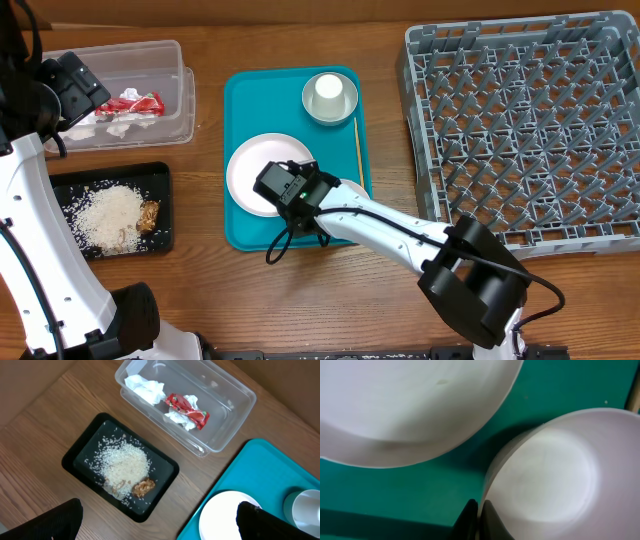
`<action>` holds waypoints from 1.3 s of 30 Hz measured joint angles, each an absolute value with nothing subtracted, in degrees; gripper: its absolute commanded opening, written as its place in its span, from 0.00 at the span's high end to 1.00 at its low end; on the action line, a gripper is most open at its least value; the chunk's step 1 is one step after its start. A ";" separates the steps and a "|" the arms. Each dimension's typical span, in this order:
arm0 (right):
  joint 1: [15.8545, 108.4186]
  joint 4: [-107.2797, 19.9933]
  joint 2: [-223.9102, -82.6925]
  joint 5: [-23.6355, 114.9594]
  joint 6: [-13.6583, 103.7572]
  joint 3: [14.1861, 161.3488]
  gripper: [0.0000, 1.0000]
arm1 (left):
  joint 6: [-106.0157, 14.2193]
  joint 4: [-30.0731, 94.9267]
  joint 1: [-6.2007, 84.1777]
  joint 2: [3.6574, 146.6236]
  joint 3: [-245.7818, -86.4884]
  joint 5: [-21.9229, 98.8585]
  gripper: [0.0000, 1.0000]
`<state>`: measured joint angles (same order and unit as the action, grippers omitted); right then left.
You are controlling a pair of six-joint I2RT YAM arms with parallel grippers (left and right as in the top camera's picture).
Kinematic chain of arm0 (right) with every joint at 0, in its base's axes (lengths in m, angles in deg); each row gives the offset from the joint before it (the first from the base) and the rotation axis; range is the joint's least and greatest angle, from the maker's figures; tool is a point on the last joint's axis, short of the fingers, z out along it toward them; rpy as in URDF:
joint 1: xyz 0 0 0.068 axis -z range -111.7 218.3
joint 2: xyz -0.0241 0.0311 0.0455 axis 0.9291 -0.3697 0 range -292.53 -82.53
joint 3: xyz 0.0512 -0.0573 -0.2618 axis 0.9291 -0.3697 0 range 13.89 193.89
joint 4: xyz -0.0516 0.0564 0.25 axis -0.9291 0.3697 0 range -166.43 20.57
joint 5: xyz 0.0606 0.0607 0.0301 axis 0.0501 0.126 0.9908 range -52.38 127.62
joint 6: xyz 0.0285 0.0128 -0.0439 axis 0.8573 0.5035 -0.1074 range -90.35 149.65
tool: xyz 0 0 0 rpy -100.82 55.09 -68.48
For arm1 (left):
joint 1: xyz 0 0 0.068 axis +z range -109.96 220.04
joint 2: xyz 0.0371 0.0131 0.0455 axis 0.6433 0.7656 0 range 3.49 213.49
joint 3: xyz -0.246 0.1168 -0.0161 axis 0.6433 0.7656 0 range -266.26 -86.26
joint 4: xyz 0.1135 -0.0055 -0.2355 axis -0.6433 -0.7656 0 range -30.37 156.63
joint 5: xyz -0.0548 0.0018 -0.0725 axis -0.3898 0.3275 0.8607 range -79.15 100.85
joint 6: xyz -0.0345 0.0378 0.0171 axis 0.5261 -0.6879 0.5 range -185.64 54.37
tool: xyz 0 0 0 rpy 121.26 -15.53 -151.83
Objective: Sort waste into correct bins and load items into the dishwasher
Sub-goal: 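Grip the small white bowl rim with the right gripper and lift, then carry the bowl right and place it in the grey dish rack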
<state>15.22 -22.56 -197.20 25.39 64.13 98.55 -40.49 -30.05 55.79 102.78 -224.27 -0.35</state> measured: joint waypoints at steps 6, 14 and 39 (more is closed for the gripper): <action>16.60 -16.75 -191.96 24.27 64.04 105.00 0.96 | -40.49 -30.05 55.79 102.78 -224.27 -0.35 0.00; 27.22 -12.64 -173.99 22.79 58.01 111.03 0.96 | -40.49 -30.05 55.79 102.78 -224.27 -0.35 0.00; 99.68 -27.68 -185.79 115.75 21.86 111.73 0.96 | -40.49 -30.05 55.79 102.78 -224.27 -0.35 0.00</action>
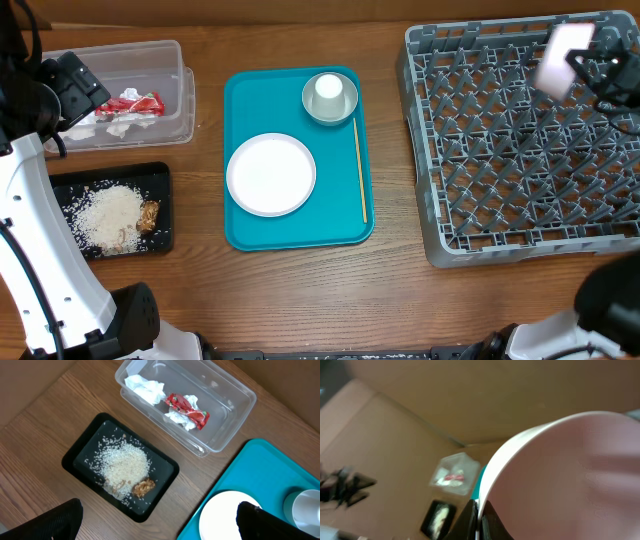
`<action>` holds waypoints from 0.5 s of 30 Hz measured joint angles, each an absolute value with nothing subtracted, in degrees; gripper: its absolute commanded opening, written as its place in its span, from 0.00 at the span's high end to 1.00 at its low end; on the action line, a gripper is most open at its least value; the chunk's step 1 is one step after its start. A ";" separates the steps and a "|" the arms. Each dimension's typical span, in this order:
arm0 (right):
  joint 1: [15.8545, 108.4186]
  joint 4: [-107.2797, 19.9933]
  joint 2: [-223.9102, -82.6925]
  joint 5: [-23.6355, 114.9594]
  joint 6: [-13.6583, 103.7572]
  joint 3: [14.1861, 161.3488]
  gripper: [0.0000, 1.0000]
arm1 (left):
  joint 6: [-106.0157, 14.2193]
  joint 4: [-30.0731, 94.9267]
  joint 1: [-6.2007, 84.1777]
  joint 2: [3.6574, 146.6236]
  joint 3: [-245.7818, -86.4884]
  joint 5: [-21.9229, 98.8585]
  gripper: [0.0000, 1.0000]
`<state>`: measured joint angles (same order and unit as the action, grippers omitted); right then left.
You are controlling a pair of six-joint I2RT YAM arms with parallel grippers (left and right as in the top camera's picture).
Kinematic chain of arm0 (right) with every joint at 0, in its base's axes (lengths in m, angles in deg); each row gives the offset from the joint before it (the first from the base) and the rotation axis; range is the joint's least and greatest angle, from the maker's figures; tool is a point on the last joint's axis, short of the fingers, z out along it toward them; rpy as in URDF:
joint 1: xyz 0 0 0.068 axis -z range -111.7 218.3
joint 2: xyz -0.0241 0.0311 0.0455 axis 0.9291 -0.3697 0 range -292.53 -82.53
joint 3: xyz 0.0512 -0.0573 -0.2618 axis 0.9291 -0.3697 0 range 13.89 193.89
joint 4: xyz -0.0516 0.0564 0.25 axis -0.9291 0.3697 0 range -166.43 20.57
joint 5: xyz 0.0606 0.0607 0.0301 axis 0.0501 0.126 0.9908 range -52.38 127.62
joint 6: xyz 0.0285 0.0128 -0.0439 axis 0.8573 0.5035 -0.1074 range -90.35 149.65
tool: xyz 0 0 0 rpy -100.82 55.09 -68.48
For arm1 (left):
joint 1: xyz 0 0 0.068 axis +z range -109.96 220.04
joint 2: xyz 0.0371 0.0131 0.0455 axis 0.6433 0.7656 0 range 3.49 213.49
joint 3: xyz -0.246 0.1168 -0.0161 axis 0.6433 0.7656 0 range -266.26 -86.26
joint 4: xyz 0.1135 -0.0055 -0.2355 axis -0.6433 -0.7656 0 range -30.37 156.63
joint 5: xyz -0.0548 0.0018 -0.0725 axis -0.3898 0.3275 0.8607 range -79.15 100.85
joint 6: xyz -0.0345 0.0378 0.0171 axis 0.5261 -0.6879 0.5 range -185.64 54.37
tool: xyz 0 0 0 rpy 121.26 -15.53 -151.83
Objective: Sort waste into correct bins and load items into the dishwasher
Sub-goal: 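Carry the bowl right and place it in the grey dish rack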
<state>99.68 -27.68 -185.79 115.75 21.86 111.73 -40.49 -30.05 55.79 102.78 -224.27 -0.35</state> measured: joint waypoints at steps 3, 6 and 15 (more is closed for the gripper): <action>96.57 -34.98 -190.45 120.38 20.79 111.71 0.96 | -40.49 -30.07 55.79 102.78 -224.27 -0.35 0.00; 93.77 -41.95 -193.55 122.33 21.51 111.65 0.96 | -40.49 -30.05 55.79 102.78 -224.27 -0.35 0.00; 86.58 -55.85 -198.64 114.81 36.59 111.62 0.96 | -40.49 -30.07 55.79 102.78 -224.27 -0.37 0.00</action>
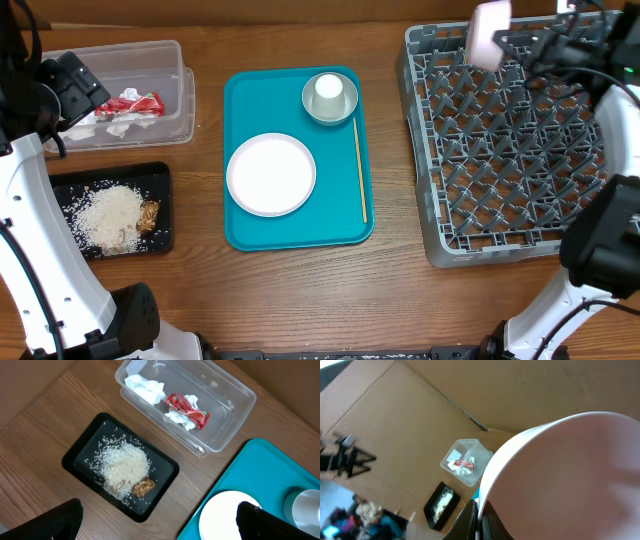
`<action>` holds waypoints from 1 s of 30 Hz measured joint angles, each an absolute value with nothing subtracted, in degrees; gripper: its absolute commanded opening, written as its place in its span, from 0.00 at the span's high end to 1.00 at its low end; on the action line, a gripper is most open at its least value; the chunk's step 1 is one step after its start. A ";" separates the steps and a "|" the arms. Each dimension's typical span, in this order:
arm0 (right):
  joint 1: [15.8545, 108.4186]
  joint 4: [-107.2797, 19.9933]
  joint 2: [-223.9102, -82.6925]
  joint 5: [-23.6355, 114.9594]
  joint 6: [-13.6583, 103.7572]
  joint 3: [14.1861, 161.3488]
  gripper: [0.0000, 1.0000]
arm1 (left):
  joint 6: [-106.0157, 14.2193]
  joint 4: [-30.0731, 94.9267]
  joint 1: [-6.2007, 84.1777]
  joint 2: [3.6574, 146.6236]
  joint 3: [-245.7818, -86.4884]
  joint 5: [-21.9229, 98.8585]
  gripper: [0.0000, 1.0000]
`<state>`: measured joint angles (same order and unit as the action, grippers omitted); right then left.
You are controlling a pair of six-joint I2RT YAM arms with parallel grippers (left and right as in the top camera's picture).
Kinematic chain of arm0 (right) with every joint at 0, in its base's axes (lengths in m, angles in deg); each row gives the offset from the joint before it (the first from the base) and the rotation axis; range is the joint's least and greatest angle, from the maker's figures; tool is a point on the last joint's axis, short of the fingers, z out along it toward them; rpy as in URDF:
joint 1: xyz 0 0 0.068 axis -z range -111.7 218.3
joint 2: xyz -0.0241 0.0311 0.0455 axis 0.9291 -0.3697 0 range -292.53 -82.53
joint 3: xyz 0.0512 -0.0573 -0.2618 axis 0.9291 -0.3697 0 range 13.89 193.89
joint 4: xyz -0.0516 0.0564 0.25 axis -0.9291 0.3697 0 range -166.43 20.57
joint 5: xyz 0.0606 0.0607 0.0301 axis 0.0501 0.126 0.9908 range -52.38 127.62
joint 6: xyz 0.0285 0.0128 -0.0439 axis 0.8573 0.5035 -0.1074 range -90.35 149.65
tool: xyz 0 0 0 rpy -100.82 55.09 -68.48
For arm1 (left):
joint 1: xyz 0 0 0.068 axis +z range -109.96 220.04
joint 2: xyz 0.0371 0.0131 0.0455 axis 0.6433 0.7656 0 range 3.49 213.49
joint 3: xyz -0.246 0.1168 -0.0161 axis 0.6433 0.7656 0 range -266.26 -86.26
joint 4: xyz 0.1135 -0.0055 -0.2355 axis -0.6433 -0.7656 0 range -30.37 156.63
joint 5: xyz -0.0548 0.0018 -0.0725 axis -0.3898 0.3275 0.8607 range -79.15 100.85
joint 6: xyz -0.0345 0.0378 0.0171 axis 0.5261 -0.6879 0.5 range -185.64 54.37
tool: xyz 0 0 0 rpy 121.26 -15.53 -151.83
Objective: Sort waste into correct bins and load items into the dishwasher
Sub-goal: 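Carry the bowl right and place it in the grey dish rack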
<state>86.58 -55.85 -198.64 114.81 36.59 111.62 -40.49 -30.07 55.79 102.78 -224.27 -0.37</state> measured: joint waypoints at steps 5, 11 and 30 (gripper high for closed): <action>85.29 -55.87 -199.19 107.11 44.79 111.62 0.96 | -40.49 -30.05 55.79 102.78 -224.27 -0.35 0.00; 85.47 -54.34 -199.19 100.10 50.21 111.62 0.96 | -40.49 -30.05 55.79 102.78 -224.27 -0.35 0.00; 85.80 -50.54 -202.10 96.34 53.90 111.60 0.96 | -40.49 -30.05 55.79 102.78 -224.27 -0.35 0.00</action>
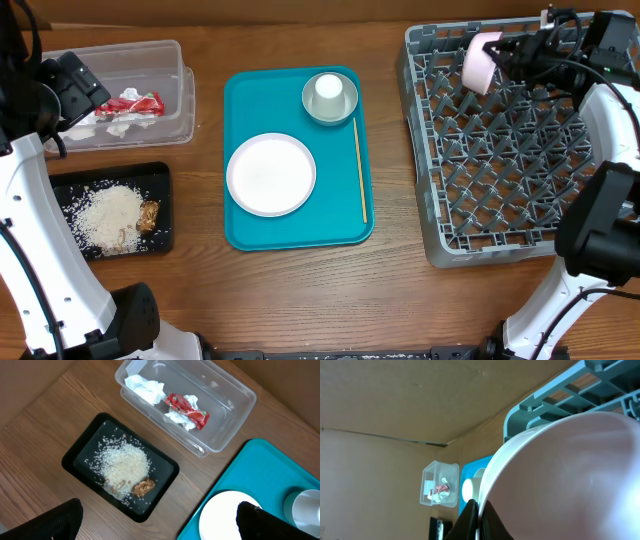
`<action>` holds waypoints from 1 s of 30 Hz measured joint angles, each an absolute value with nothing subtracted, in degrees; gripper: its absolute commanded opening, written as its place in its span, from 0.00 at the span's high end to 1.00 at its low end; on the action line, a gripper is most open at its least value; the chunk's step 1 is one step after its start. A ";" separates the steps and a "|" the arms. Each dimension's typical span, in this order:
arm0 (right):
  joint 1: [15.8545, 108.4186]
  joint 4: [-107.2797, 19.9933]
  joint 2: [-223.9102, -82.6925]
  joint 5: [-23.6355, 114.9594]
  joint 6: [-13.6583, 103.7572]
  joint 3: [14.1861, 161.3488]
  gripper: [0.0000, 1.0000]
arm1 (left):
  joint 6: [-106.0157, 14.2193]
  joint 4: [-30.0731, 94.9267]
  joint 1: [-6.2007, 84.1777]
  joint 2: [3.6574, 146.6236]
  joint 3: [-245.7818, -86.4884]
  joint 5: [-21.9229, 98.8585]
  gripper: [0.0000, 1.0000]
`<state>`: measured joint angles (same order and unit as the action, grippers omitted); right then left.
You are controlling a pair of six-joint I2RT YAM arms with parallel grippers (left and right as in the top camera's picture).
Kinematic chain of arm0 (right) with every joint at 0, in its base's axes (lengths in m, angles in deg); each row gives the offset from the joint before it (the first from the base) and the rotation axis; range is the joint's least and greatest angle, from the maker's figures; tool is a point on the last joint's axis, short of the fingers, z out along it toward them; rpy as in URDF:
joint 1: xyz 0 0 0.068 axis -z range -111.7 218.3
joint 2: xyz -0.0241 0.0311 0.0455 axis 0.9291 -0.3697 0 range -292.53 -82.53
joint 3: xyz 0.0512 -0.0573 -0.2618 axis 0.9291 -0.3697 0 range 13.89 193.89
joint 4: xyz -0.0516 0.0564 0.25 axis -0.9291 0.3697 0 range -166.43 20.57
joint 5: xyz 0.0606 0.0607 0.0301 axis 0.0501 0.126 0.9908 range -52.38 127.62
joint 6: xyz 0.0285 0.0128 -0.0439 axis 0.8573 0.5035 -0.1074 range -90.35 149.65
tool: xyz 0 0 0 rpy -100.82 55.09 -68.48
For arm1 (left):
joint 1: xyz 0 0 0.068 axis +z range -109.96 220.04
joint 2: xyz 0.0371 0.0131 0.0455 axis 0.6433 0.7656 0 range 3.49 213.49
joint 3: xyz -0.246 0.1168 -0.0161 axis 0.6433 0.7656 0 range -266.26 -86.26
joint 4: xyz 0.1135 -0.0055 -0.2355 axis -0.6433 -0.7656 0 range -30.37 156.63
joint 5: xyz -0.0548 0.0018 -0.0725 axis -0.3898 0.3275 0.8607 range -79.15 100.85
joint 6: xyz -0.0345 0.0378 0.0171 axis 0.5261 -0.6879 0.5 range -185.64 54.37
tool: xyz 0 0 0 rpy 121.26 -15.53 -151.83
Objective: Sort waste into correct bins and load items into the dishwasher
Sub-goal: 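Carry the bowl right and place it in the grey dish rack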
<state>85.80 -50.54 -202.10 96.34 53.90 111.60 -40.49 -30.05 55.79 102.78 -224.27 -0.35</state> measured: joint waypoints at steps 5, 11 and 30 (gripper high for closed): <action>86.23 -48.24 -202.10 94.94 54.34 111.60 0.96 | -40.49 -30.05 55.79 102.78 -224.27 -0.35 0.00; 86.67 -47.19 -202.08 94.79 53.77 111.60 0.94 | -40.49 -30.05 55.79 102.78 -224.27 -0.35 0.00; 89.86 -31.24 -191.69 70.00 51.67 111.60 0.58 | -40.49 -30.05 55.79 102.78 -224.27 -0.37 0.00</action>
<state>89.86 -31.24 -191.69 70.00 51.67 111.60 -40.49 -30.05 55.79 102.78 -224.27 -0.37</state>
